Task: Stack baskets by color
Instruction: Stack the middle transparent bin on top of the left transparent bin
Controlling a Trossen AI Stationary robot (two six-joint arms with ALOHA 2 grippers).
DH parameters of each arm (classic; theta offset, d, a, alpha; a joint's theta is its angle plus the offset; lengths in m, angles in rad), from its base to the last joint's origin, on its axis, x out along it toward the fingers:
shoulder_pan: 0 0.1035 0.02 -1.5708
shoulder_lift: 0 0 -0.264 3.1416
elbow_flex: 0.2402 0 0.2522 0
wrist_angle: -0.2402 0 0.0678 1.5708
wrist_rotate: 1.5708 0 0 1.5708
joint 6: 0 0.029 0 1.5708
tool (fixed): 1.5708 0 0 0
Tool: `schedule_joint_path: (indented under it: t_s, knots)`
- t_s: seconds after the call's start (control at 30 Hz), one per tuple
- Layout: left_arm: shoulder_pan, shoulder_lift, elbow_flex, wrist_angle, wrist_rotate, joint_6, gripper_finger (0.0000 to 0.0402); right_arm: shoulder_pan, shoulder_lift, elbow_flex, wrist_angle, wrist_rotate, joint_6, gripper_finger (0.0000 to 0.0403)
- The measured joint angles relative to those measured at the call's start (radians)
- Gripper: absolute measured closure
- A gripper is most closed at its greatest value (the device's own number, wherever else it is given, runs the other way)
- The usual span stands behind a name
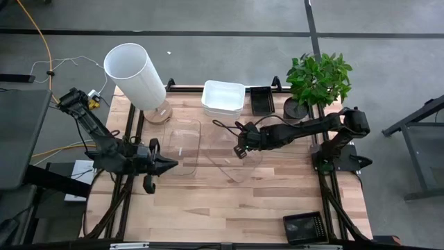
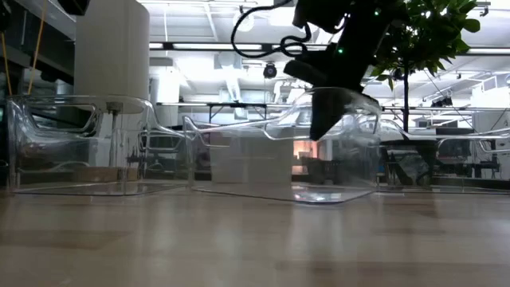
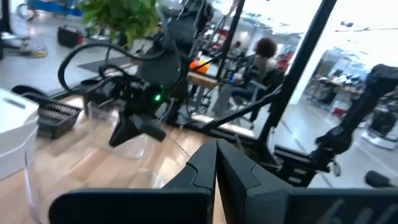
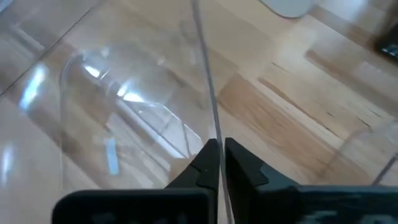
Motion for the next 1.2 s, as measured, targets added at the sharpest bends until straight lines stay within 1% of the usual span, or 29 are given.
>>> schedule_joint_path:
  t_s: [0.13,0.27,0.47,0.53,0.73,0.9,0.97,1.07,1.2]
  knots:
    - [0.0,-0.058,0.0,0.01,0.033,0.038,0.0401,0.007,-0.031,0.0,0.008,0.006,-0.027,0.0401]
    - [0.0,-0.1,0.0,0.009,0.036,0.054,0.0401,0.011,-0.097,0.0,-0.005,0.021,-0.031,0.0402]
    - [0.0,-0.123,0.0,0.007,0.036,0.081,0.0401,0.047,-0.217,0.0,-0.029,0.102,-0.044,0.0402]
    - [0.0,-0.123,0.0,0.008,0.036,0.084,0.0401,0.06,-0.242,0.0,-0.018,0.111,-0.037,0.0402]
    - [0.0,-0.123,0.0,0.009,0.029,0.083,0.0401,0.083,-0.25,0.0,0.008,0.119,-0.03,0.0402]
    - [0.0,-0.123,0.0,0.024,0.029,0.085,0.0401,0.096,-0.249,0.0,0.143,0.102,-0.074,0.0402]
    - [0.0,-0.123,0.0,0.031,0.029,0.099,0.0401,0.101,-0.249,0.0,0.173,0.091,-0.081,0.0402]
    - [0.0,-0.123,0.0,0.034,0.028,0.106,0.0401,0.103,-0.249,0.0,0.16,0.083,-0.085,0.0403]
    - [0.0,-0.123,0.0,0.034,0.028,0.106,0.0401,0.109,-0.249,0.0,0.096,0.083,-0.047,0.0403]
